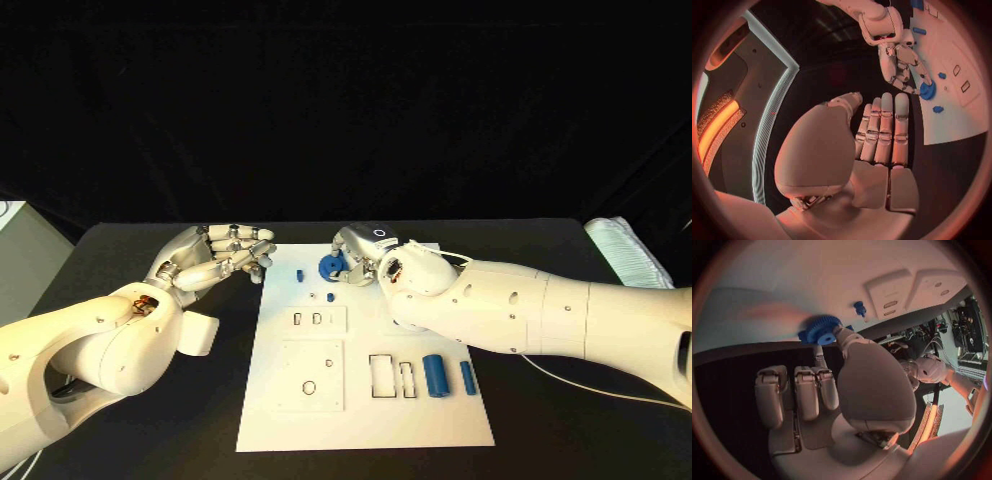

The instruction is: Assemble the parts on the task board

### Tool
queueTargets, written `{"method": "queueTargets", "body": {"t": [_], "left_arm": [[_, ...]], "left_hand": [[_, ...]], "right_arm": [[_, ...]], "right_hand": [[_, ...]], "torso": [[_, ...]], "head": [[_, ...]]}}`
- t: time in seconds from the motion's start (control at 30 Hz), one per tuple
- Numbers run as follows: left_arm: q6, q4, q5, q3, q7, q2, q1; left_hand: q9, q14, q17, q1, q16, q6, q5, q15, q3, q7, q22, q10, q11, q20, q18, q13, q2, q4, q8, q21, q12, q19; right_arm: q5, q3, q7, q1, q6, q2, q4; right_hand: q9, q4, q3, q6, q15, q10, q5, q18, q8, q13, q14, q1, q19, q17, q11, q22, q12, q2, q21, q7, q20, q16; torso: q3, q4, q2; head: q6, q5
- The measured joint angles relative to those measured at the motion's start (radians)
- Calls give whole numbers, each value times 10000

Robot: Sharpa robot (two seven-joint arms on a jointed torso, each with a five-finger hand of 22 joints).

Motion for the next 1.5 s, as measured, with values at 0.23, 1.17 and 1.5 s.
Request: {"method": "queueTargets", "body": {"t": [0.23, 1.17, 1.5], "left_arm": [[1, 1, 0, 0, -7, -8, 0], [-1, -9, -10, 0, -33, -32, 0], [-3, -16, -17, 0, -37, -59, 0]], "left_hand": [[-1, 0, -1, 0, 0, 0, 0, 0, 0, 0, -1, 0, 0, 0, 0, -1, 0, 0, 0, 0, 0, 0], [10, 36, 11, 0, -50, 0, 0, 36, 0, 0, 15, 0, 0, 1, 0, 3, 0, 1, 0, 41, 41, 1], [14, 36, 17, 0, -49, 0, 0, 36, 0, 0, 27, 0, 0, 0, 0, 10, 0, 0, 0, 41, 40, 1]], "right_arm": [[87, -14, 37, -19, 5, 35, -3], [467, -23, 100, -21, 449, -258, 29], [464, -24, 94, -33, 272, -657, 455]], "right_hand": [[-238, 189, -990, -464, 170, 1, -279, -1, -459, -1, -1, -1004, -4, 0, 158, -1, 0, 244, 0, 194, 180, 0], [-215, 181, -938, -178, 170, 1, 397, 0, -527, -4, -1, -2009, -4, -1, 157, 5, 0, 613, 0, 127, 179, 0], [-216, 150, -908, -150, 169, 1, 439, 0, -527, -5, -1, -2007, -4, -1, 157, 5, 0, 611, 0, 99, 179, 0]], "torso": [[2, 6, 1], [4, -12, -6], [8, -12, -6]], "head": [[3, -1], [-46, -2], [-38, -14]]}}
